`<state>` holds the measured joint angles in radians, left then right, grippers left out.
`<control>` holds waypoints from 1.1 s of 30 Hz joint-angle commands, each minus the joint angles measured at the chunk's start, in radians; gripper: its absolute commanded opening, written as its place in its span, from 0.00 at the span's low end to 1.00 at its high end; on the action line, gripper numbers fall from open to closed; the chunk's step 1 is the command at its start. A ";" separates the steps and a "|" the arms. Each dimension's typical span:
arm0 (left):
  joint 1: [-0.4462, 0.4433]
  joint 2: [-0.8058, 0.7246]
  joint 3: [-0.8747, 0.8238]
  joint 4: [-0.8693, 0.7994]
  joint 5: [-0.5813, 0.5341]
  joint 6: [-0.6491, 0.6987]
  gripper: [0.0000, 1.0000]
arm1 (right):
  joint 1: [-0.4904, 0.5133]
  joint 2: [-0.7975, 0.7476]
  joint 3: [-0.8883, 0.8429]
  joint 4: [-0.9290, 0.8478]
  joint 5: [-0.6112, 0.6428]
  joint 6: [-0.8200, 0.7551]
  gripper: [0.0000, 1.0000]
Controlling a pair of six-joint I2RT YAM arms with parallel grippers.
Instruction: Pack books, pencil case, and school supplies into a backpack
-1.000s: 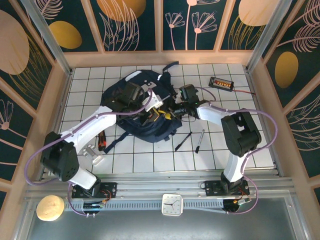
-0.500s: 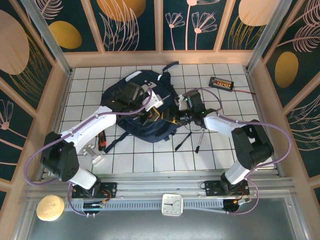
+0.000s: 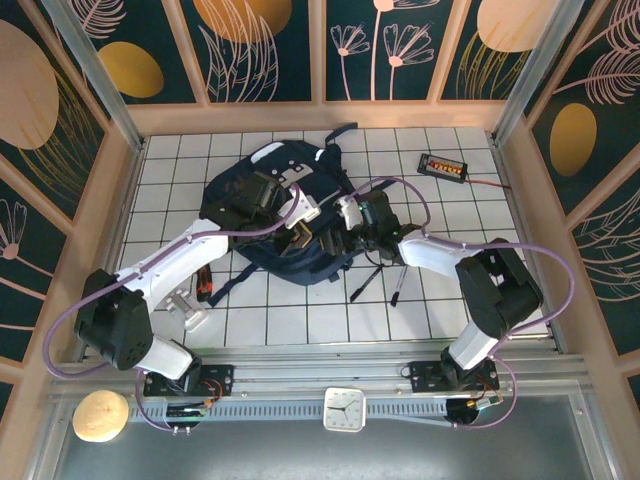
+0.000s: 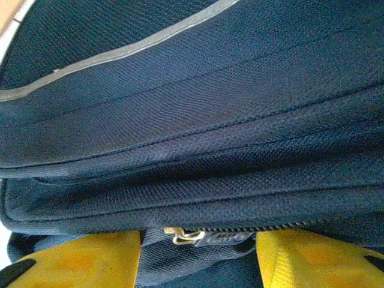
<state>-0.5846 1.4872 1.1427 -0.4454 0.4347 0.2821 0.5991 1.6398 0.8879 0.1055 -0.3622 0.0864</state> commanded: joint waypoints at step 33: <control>-0.049 0.250 -0.026 0.125 -0.161 0.004 0.00 | 0.028 -0.046 0.054 -0.162 0.048 -0.224 0.00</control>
<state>-0.6361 1.7245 1.1198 -0.3172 0.2783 0.3054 0.6392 1.5997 0.9249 -0.0563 -0.2882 -0.1005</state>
